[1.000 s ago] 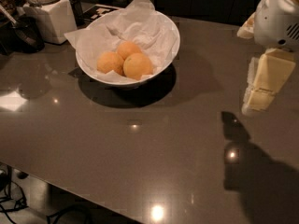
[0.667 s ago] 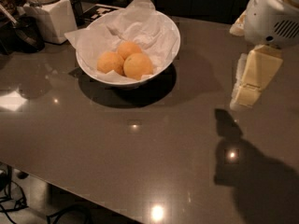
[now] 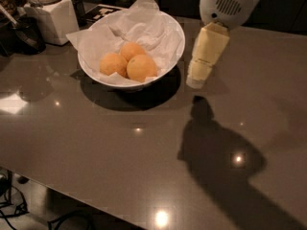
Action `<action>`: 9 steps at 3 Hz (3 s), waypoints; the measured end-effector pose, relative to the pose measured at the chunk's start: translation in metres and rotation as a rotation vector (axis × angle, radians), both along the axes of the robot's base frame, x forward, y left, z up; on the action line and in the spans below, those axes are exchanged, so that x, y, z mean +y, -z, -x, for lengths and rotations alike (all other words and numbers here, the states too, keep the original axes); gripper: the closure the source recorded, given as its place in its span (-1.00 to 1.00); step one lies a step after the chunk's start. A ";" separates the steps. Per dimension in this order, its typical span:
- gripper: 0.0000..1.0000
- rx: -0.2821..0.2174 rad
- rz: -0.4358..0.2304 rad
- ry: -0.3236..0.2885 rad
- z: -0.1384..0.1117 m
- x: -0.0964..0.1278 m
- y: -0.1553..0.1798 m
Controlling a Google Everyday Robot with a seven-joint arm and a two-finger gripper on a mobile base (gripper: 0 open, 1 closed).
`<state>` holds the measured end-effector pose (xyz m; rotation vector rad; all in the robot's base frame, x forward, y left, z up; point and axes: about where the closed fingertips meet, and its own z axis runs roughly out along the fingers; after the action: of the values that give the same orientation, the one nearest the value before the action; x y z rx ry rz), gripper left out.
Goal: Pick orange from white bowl
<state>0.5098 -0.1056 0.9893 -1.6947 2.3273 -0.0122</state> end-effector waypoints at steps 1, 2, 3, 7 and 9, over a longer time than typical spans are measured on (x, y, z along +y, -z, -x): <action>-1.00 -0.024 -0.019 0.005 -0.007 0.009 -0.003; -1.00 -0.035 -0.035 0.035 -0.019 0.030 -0.002; -1.00 0.024 -0.065 0.088 -0.047 0.089 0.007; -0.88 0.026 -0.087 0.233 -0.099 0.128 0.023; -0.56 0.064 -0.060 0.268 -0.109 0.139 0.048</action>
Offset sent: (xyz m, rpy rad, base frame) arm 0.0239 0.0533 -0.0037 0.0453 0.0122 -0.1416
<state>0.6189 0.0332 0.9410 -1.3632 2.5575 0.0608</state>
